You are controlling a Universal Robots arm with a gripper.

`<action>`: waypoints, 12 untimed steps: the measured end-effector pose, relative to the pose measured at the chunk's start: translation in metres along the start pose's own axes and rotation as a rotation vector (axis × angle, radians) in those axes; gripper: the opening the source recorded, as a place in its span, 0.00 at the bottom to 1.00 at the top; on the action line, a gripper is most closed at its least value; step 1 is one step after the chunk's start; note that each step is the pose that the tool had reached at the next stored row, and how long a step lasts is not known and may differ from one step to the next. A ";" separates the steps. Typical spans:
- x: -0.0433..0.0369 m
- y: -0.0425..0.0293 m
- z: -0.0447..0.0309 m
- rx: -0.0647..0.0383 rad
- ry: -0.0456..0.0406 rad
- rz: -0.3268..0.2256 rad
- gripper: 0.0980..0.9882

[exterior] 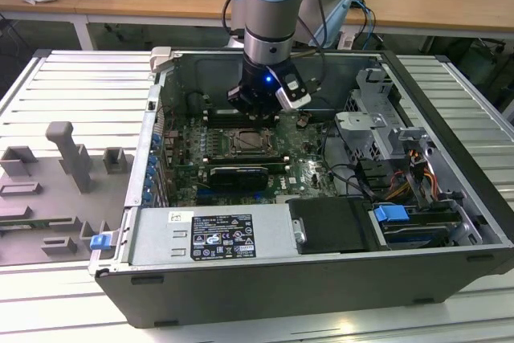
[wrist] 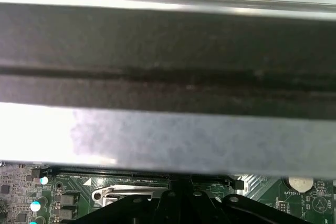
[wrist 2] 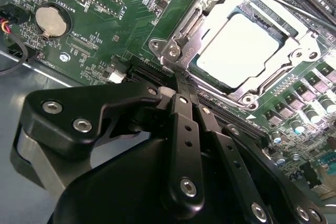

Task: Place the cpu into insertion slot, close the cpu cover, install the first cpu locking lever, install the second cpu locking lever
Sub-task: 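Install the first cpu locking lever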

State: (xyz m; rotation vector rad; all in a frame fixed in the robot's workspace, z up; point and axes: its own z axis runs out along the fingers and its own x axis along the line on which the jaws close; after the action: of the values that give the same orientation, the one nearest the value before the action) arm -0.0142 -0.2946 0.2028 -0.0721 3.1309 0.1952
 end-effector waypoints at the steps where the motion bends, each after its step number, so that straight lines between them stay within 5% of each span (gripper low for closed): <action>1: 0.0000 0.0000 0.0003 0.000 -0.0001 0.000 0.01; 8: 0.0000 0.0000 0.0008 -0.006 -0.0005 0.000 0.01; 12: -0.0001 0.0011 -0.0102 -0.006 -0.0004 0.000 0.01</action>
State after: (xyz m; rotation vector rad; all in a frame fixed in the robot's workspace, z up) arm -0.0142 -0.2947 0.2131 -0.0723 3.1301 0.2045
